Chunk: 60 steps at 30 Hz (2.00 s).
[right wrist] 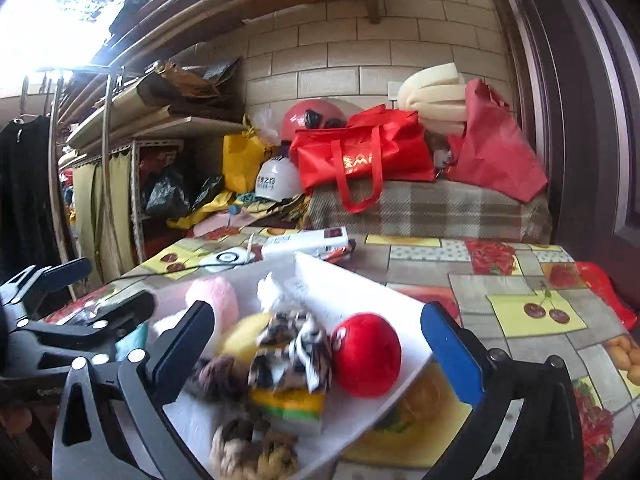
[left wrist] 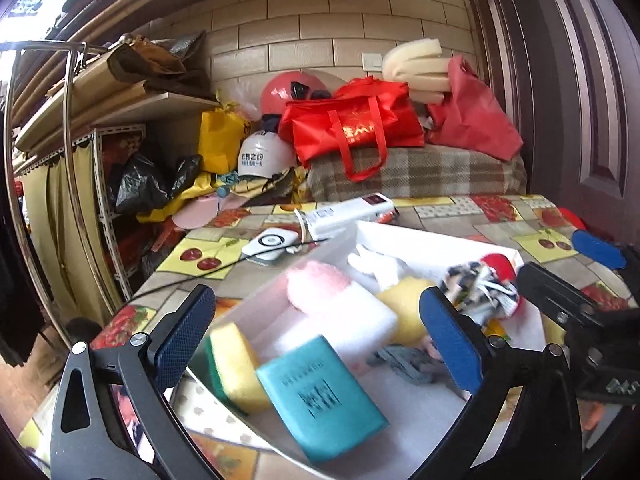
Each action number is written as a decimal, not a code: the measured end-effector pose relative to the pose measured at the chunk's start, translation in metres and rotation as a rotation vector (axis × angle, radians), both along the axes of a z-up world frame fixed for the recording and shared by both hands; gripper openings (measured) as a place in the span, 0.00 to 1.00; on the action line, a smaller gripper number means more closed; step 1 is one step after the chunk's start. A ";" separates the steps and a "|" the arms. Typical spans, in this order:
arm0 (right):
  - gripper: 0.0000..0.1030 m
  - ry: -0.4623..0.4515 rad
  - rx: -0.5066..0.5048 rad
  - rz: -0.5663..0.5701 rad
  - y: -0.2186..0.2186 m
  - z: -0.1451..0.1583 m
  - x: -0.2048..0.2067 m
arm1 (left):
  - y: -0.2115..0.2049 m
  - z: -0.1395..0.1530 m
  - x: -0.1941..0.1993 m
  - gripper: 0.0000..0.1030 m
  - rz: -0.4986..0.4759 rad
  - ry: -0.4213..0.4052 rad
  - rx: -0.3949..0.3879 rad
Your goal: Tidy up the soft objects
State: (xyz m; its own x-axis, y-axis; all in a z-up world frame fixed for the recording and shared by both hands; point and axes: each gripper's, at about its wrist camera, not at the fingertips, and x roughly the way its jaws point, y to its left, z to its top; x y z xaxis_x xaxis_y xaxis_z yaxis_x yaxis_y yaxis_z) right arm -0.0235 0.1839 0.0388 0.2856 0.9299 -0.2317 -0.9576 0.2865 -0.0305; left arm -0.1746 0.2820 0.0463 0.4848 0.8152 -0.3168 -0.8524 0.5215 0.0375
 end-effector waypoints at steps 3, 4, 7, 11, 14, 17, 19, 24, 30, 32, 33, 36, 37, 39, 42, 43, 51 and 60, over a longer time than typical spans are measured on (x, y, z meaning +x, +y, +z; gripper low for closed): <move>1.00 -0.021 0.006 -0.026 -0.021 0.000 -0.006 | -0.016 0.000 0.001 1.00 -0.033 -0.013 -0.007; 1.00 -0.028 0.011 -0.046 -0.030 0.000 -0.008 | -0.023 0.001 0.001 1.00 -0.026 -0.011 -0.017; 1.00 -0.051 -0.009 -0.108 -0.050 -0.001 -0.011 | -0.039 0.000 0.001 1.00 0.019 0.002 -0.034; 1.00 -0.038 -0.037 -0.183 -0.075 -0.003 -0.007 | -0.055 -0.001 0.001 1.00 -0.030 0.011 -0.055; 1.00 -0.003 0.000 -0.209 -0.102 -0.002 -0.002 | -0.073 -0.002 0.007 1.00 -0.020 0.062 -0.028; 1.00 0.065 0.039 -0.222 -0.127 -0.001 0.008 | -0.089 -0.008 0.016 1.00 0.004 0.154 -0.005; 1.00 0.124 0.066 -0.229 -0.140 -0.001 0.016 | -0.099 -0.013 0.024 1.00 -0.005 0.223 -0.012; 1.00 0.212 0.033 -0.265 -0.154 -0.006 0.026 | -0.116 -0.019 0.026 1.00 -0.004 0.276 -0.068; 1.00 0.212 0.025 -0.313 -0.163 -0.008 0.023 | -0.129 -0.013 0.021 1.00 -0.051 0.223 -0.172; 1.00 0.218 0.005 -0.325 -0.160 -0.010 0.025 | -0.129 -0.014 0.024 1.00 -0.067 0.230 -0.205; 1.00 0.221 -0.003 -0.327 -0.160 -0.011 0.026 | -0.130 -0.014 0.025 1.00 -0.074 0.230 -0.220; 1.00 0.231 -0.014 -0.328 -0.158 -0.012 0.029 | -0.130 -0.016 0.027 1.00 -0.083 0.235 -0.248; 1.00 0.236 -0.013 -0.323 -0.159 -0.013 0.029 | -0.131 -0.016 0.027 1.00 -0.082 0.238 -0.246; 1.00 0.247 -0.011 -0.314 -0.160 -0.013 0.031 | -0.132 -0.014 0.026 1.00 -0.079 0.238 -0.242; 1.00 0.264 -0.006 -0.306 -0.161 -0.013 0.033 | -0.134 -0.006 0.022 1.00 -0.081 0.221 -0.238; 1.00 0.267 -0.005 -0.305 -0.161 -0.014 0.033 | -0.134 -0.003 0.021 1.00 -0.082 0.213 -0.234; 1.00 0.278 0.008 -0.299 -0.164 -0.013 0.034 | -0.140 0.035 0.006 1.00 -0.052 0.180 -0.181; 1.00 0.280 0.011 -0.300 -0.164 -0.012 0.033 | -0.139 0.042 0.000 1.00 -0.062 0.158 -0.215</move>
